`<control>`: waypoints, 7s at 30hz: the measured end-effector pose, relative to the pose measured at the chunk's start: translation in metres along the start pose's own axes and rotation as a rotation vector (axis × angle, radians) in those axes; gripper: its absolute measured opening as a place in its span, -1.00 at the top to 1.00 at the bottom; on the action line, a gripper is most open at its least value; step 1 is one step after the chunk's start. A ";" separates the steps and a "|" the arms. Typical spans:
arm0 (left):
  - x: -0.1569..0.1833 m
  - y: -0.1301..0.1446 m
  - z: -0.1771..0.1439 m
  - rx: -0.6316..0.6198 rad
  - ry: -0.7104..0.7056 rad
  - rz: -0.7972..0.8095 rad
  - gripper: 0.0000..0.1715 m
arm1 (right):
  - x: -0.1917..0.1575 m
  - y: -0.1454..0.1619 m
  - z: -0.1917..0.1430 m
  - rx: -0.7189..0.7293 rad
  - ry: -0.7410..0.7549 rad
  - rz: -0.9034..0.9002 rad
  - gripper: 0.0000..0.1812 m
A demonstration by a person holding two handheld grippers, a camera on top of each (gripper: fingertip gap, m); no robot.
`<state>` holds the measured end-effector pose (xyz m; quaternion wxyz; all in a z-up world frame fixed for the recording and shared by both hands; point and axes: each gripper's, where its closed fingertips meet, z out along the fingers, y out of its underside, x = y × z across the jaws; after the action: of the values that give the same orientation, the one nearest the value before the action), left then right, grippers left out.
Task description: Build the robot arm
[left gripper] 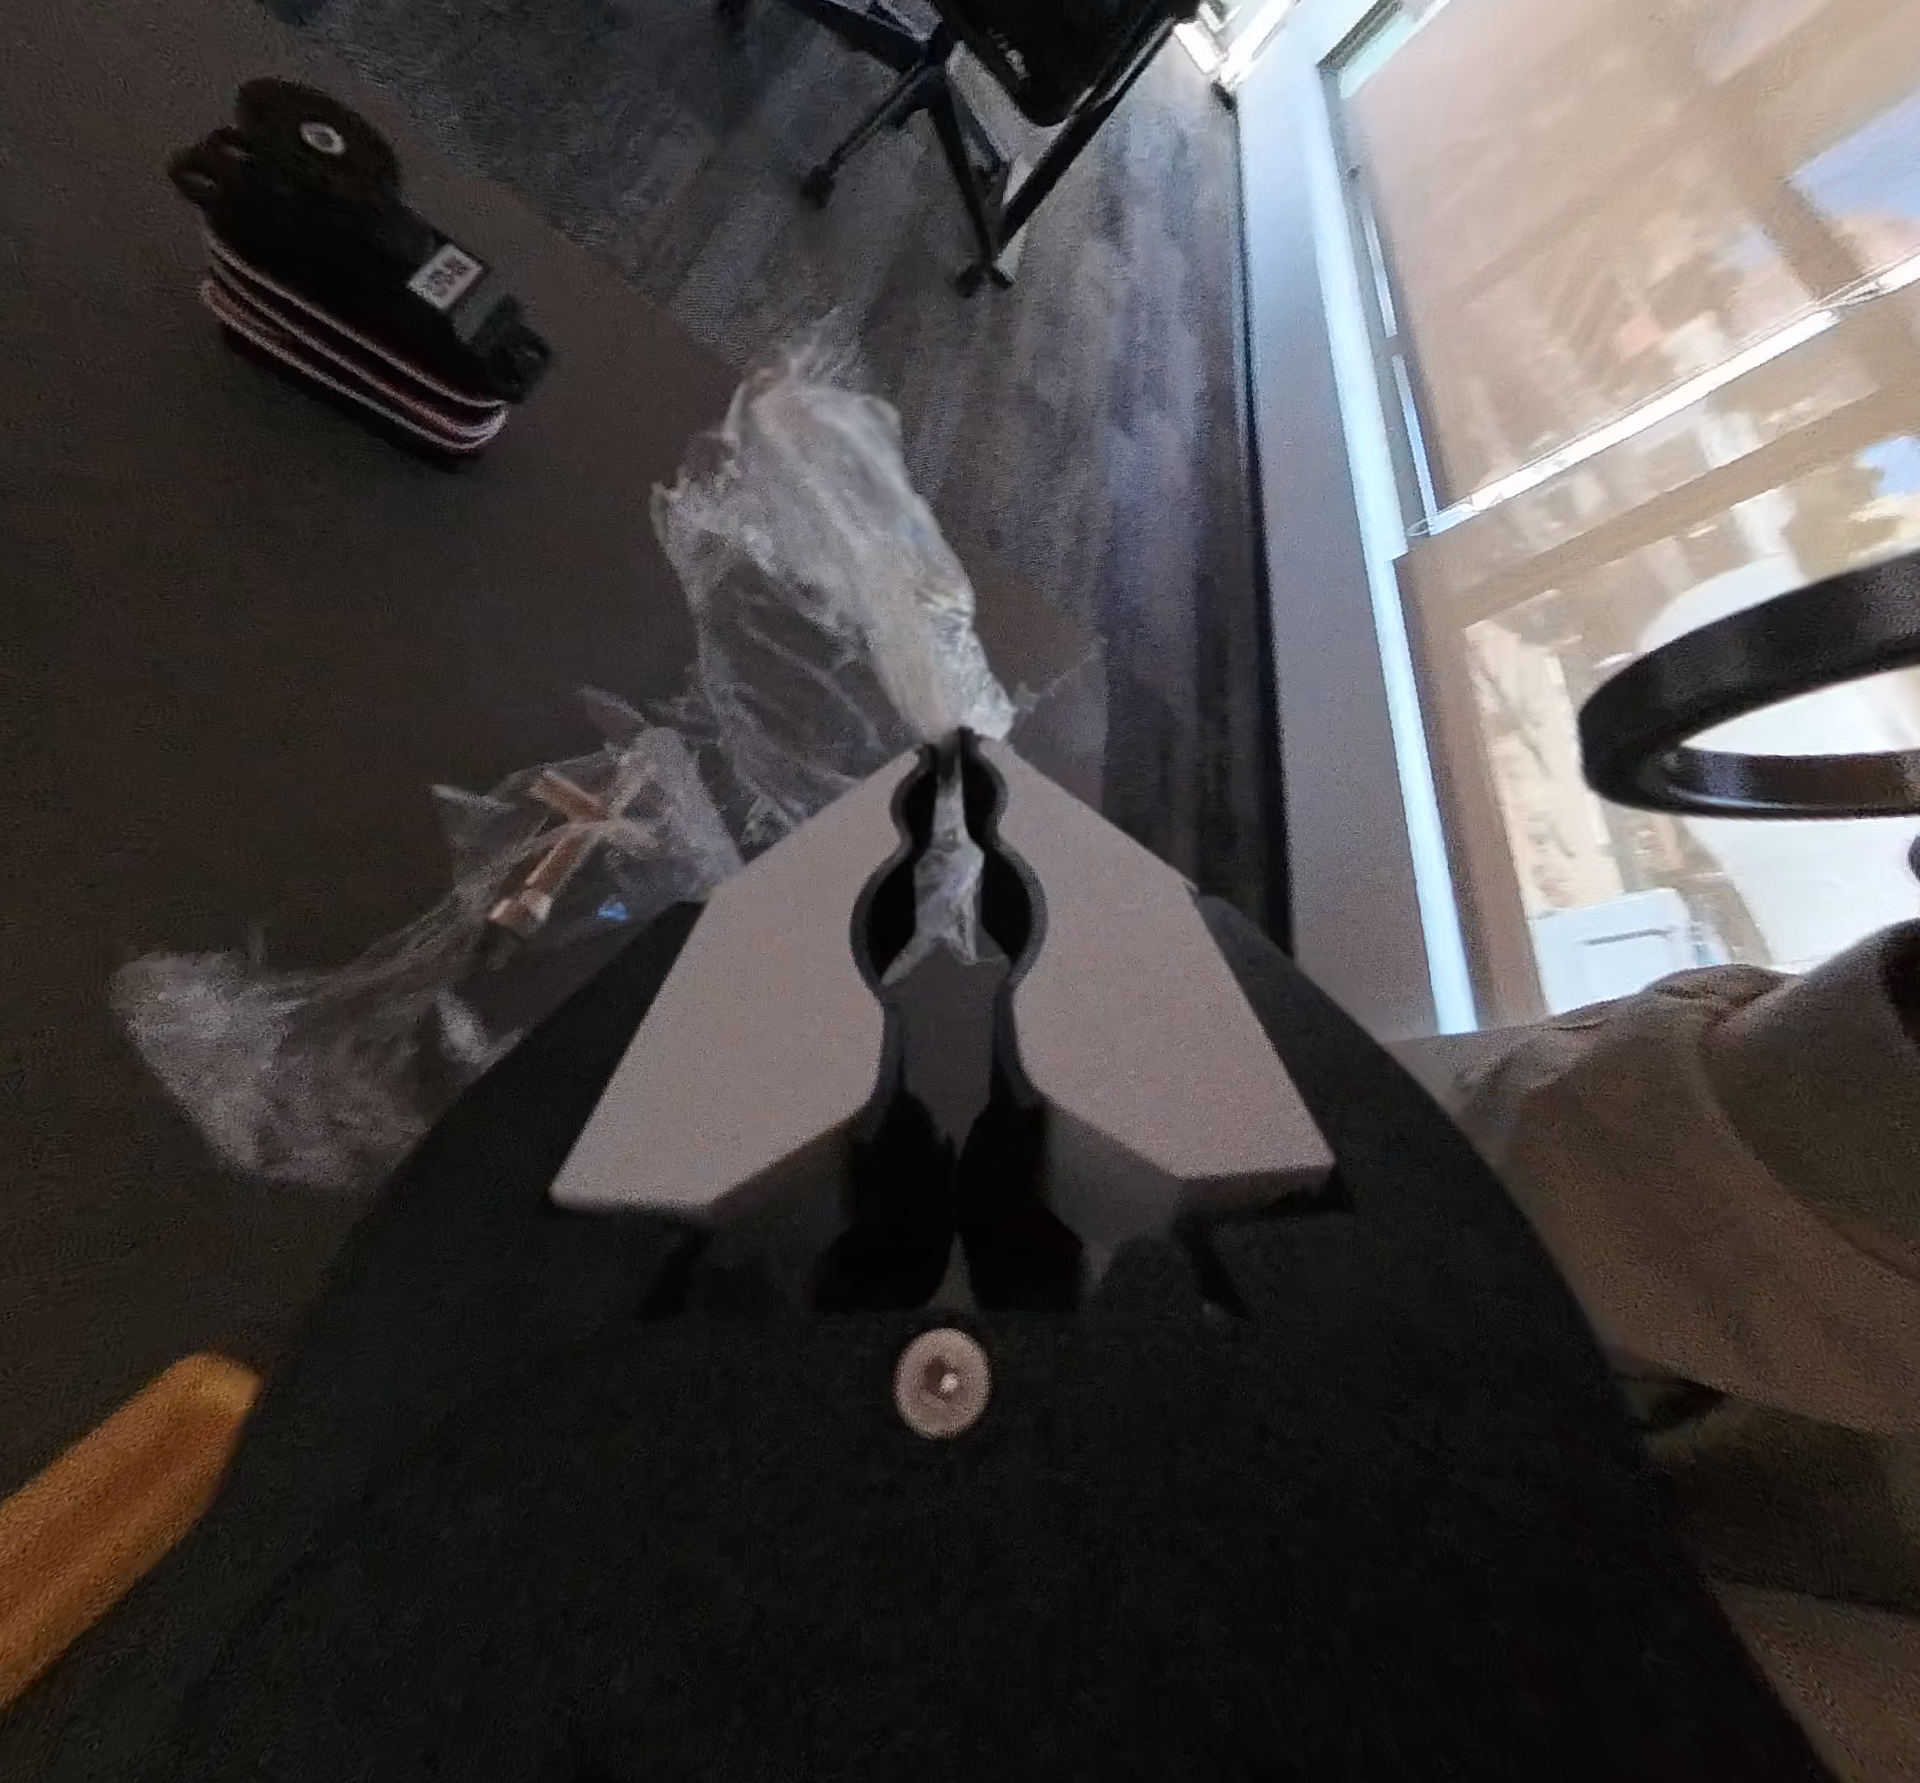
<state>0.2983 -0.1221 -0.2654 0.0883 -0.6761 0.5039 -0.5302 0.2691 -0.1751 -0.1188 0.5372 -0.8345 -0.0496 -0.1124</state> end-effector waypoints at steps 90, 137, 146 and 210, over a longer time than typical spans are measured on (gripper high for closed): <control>-0.191 0.193 -0.535 0.339 -0.607 -0.157 0.90 | -0.529 -0.121 0.299 -0.424 -1.632 -0.078 0.85; -0.164 0.204 -0.527 0.360 -0.822 0.081 0.78 | -0.463 -0.031 0.317 -0.215 -1.187 -0.546 0.76; -0.155 0.207 -0.518 0.347 -0.831 0.095 0.78 | -0.455 -0.042 0.303 -0.144 -1.169 -0.557 1.00; -0.123 0.196 -0.458 0.318 -0.703 0.127 0.78 | -0.207 0.005 0.220 -0.104 -0.364 -0.077 1.00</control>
<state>-0.1768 0.0696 -0.2772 0.3919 -0.7619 0.3952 -0.3314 0.0986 0.0304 -0.2610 0.4709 -0.8651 -0.1720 0.0176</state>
